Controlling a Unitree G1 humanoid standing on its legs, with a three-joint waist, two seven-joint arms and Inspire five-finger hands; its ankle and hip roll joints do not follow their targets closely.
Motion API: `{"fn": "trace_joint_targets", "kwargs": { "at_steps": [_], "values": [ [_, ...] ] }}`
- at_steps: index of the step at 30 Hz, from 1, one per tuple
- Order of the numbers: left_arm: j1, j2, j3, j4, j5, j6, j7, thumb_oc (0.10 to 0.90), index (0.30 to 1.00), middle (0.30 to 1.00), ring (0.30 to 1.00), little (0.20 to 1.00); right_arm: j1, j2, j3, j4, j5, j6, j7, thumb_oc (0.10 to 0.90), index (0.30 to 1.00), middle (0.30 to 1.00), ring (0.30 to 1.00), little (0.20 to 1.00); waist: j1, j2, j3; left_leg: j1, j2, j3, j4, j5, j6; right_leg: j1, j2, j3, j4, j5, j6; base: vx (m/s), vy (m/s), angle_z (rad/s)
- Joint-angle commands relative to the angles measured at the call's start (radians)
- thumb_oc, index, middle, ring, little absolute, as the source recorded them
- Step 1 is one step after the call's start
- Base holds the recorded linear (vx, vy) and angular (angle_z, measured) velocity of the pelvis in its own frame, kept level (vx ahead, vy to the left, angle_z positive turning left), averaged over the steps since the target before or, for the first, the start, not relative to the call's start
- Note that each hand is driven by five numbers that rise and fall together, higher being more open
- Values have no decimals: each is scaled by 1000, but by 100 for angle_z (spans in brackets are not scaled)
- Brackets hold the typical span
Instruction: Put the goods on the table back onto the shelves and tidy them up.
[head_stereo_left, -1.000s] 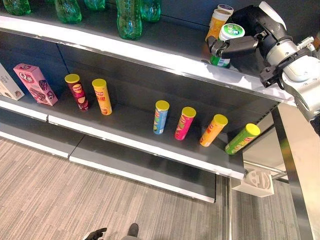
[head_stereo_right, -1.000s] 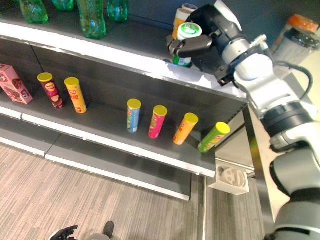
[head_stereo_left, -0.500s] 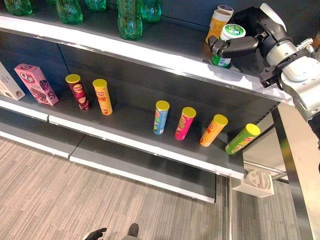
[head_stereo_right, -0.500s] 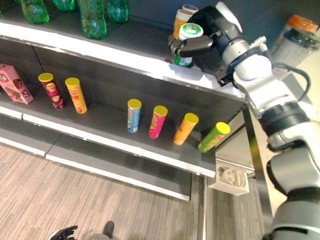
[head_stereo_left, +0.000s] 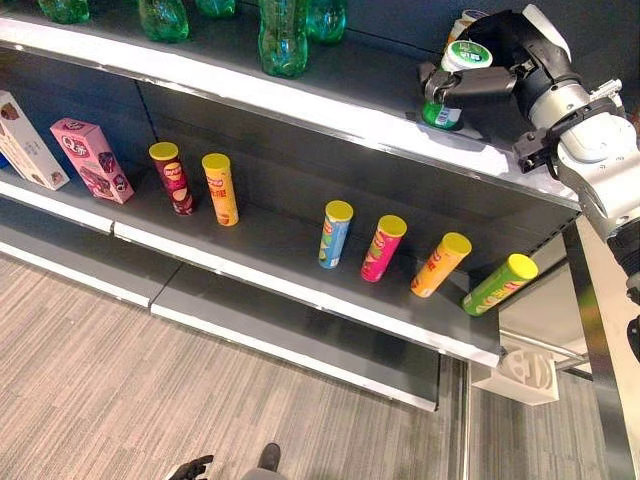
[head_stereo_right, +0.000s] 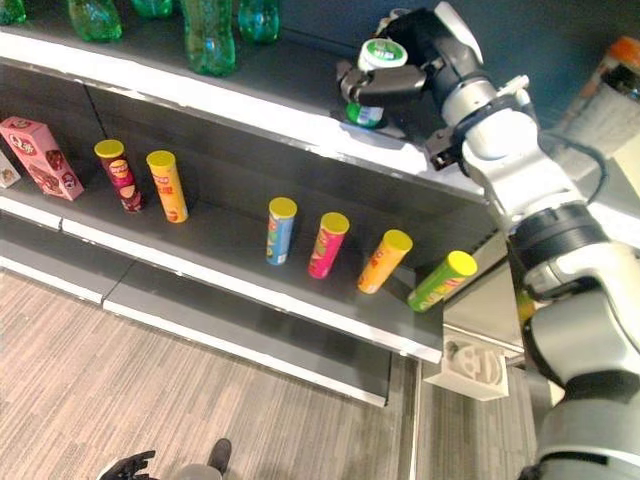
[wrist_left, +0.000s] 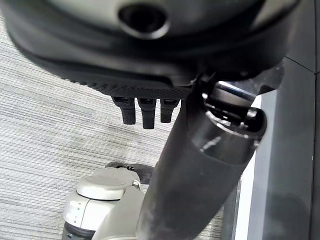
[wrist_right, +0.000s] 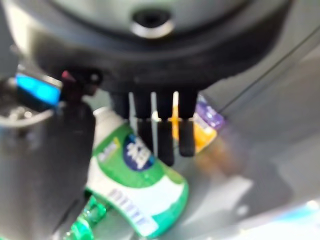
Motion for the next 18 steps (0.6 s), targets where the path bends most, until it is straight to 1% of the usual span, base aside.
{"fn": "trace_joint_targets", "kwargs": {
  "at_steps": [1, 7, 13, 14, 16, 18],
  "values": [
    [-51, 59, -60, 8, -1, -40, 26, 800, 900, 900, 900, 900, -219, -30, 19, 44, -18, -40, -41, 800, 900, 900, 900, 900, 22, -36, 0, 42, 3, 72, 4, -106, -14, 49, -67, -4, 24, 22, 91, 0, 0, 0],
    [-46, 58, -59, 8, 7, -39, 24, 800, 900, 900, 900, 900, -219, -56, 10, 31, -21, -44, -51, 800, 900, 900, 900, 900, 8, -33, -2, 53, 3, 80, 4, -112, -13, 52, -66, 3, 25, 20, 90, 0, 0, 0],
    [-46, 60, -60, -2, 15, -36, 20, 800, 900, 900, 900, 900, -227, -98, 5, -23, 0, -61, -63, 800, 900, 900, 900, 900, -9, -32, -12, 65, 8, 89, 4, -120, -15, 60, -62, 12, 17, 19, 90, 1, -1, -1],
    [-45, 59, -58, -2, 17, -37, 19, 800, 900, 900, 900, 900, -233, -114, 7, -49, 7, -73, -65, 800, 900, 900, 900, 900, -13, -31, -13, 68, 8, 91, 4, -121, -16, 61, -62, 13, 16, 19, 90, 0, 0, 0],
    [-39, 54, -58, 0, 27, -37, 16, 800, 900, 900, 900, 900, -214, -154, -39, -142, 49, -106, -78, 800, 900, 900, 900, 900, -23, -29, -14, 70, 9, 95, 4, -123, -16, 59, -62, 15, 16, 18, 90, 0, 0, 0],
    [-37, 50, -55, 8, 33, -36, 16, 800, 900, 900, 900, 900, -213, -186, -65, -190, 69, -135, -93, 800, 900, 900, 900, 900, -30, -29, -17, 71, 9, 98, 4, -125, -15, 58, -62, 17, 16, 20, 92, 0, 0, 0]
  ]
}}
